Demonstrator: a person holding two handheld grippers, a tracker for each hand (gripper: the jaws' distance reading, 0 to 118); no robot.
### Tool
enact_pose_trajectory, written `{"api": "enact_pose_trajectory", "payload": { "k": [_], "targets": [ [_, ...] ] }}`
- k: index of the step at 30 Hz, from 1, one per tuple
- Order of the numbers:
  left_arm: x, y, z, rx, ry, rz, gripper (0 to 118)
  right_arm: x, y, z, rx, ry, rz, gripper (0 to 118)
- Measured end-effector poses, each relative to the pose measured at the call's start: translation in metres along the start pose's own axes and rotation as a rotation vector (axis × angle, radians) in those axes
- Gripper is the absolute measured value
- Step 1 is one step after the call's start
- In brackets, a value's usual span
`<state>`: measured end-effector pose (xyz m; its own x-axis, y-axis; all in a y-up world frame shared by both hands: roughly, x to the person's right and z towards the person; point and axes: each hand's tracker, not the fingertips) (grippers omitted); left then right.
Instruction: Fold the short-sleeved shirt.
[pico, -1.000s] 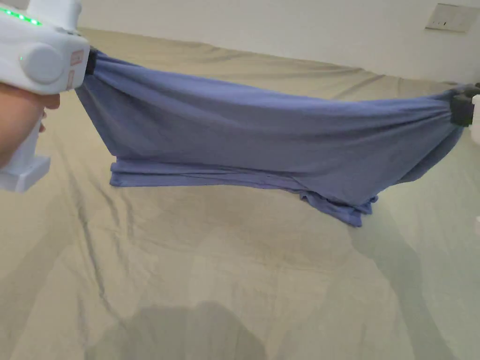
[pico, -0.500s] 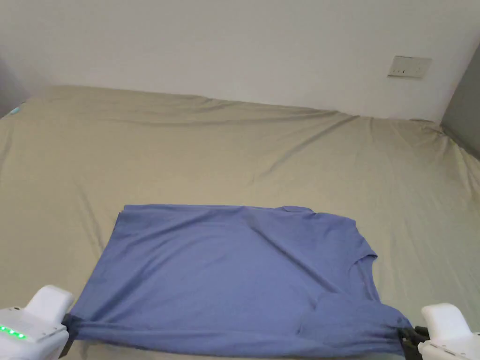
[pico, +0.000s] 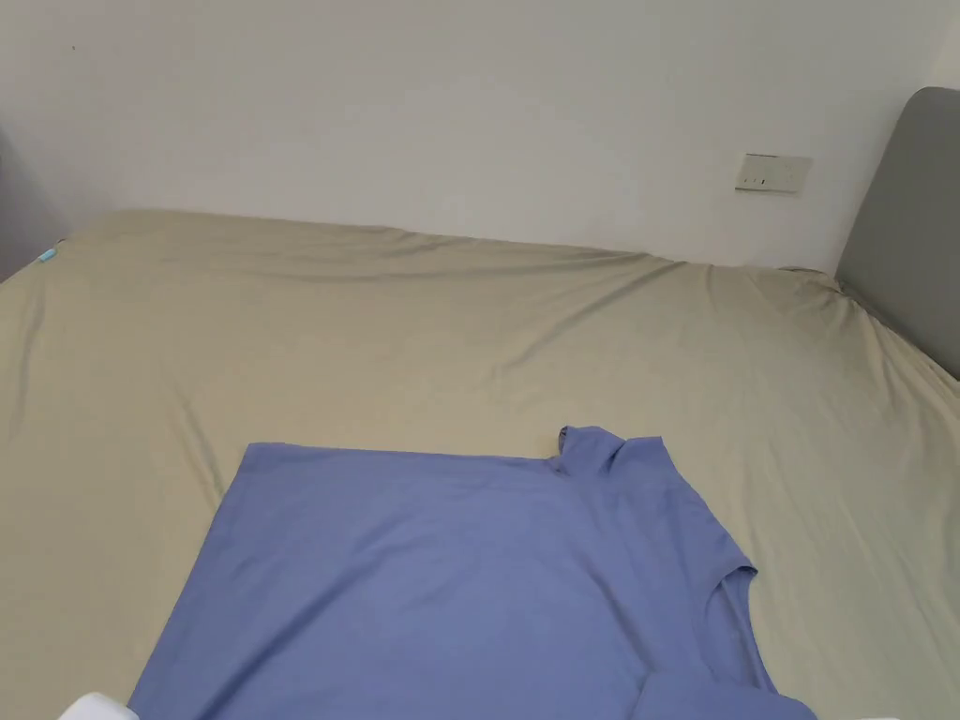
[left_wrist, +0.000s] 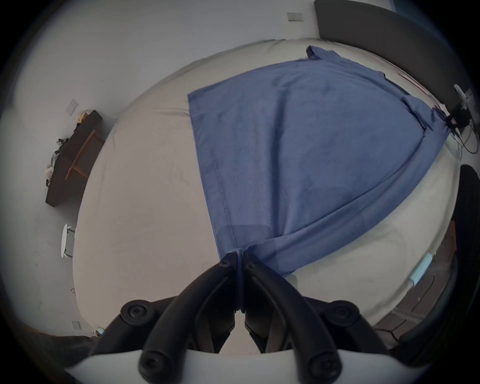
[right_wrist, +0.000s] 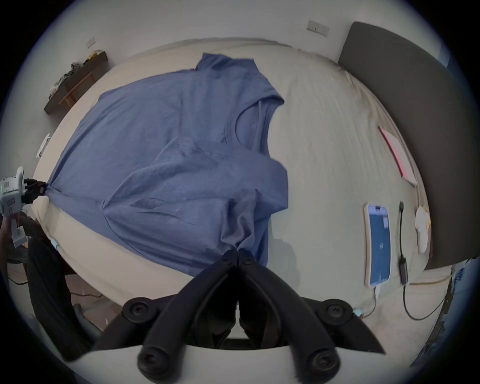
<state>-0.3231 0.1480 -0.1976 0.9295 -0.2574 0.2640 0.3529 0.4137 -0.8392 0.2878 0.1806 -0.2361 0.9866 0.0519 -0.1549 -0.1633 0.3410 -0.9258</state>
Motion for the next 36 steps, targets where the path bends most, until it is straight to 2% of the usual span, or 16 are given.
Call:
{"api": "enact_pose_trajectory", "payload": {
  "k": [4,9,12,14,15,16,17,18,24,27,29,30,31,32,34,36],
  "targets": [
    [0.005,-0.008,-0.008,-0.033,-0.011,-0.012,1,-0.004,-0.01,-0.017,-0.059,-0.001,-0.025,1],
    [0.011,-0.009,-0.02,-0.06,-0.011,-0.022,1,-0.018,-0.017,-0.051,-0.1,-0.065,0.041,3],
    [0.013,-0.008,-0.019,-0.059,-0.001,-0.03,4,-0.019,-0.014,-0.05,-0.079,-0.085,0.029,7],
    [0.012,-0.006,-0.014,-0.04,0.044,-0.028,29,-0.015,-0.009,-0.042,-0.06,-0.175,0.037,42],
    [0.01,-0.003,-0.009,-0.034,0.055,-0.008,56,-0.013,-0.005,-0.036,-0.045,-0.202,0.046,72],
    [0.006,0.004,0.0,-0.008,0.046,0.039,95,-0.01,0.0,-0.023,0.004,-0.203,0.041,103],
    [0.003,0.009,0.01,0.044,0.006,0.087,113,-0.009,0.006,-0.008,0.073,-0.2,0.027,107],
    [-0.001,0.017,0.026,0.13,-0.019,0.143,117,-0.011,0.016,0.013,0.141,-0.19,0.01,107],
    [-0.007,0.083,0.134,0.587,0.055,0.401,116,-0.055,0.064,0.14,0.646,-0.175,0.004,107],
    [0.009,0.106,0.189,0.811,0.141,0.454,104,-0.103,0.072,0.195,0.854,-0.185,0.031,104],
    [0.024,0.117,0.216,0.903,0.204,0.443,73,-0.131,0.071,0.216,0.941,-0.213,0.049,85],
    [0.032,0.121,0.226,0.933,0.224,0.42,53,-0.144,0.071,0.224,0.99,-0.197,0.07,64],
    [0.041,0.125,0.235,0.957,0.249,0.404,30,-0.156,0.068,0.23,1.025,-0.192,0.091,29],
    [0.049,0.128,0.239,0.986,0.277,0.404,19,-0.167,0.066,0.235,1.049,-0.203,0.104,9],
    [0.064,0.13,0.248,1.036,0.303,0.392,4,-0.18,0.064,0.237,1.096,-0.221,0.121,3],
    [0.076,0.131,0.251,1.03,0.298,0.381,0,-0.188,0.064,0.241,1.079,-0.203,0.121,2]
  ]
}}
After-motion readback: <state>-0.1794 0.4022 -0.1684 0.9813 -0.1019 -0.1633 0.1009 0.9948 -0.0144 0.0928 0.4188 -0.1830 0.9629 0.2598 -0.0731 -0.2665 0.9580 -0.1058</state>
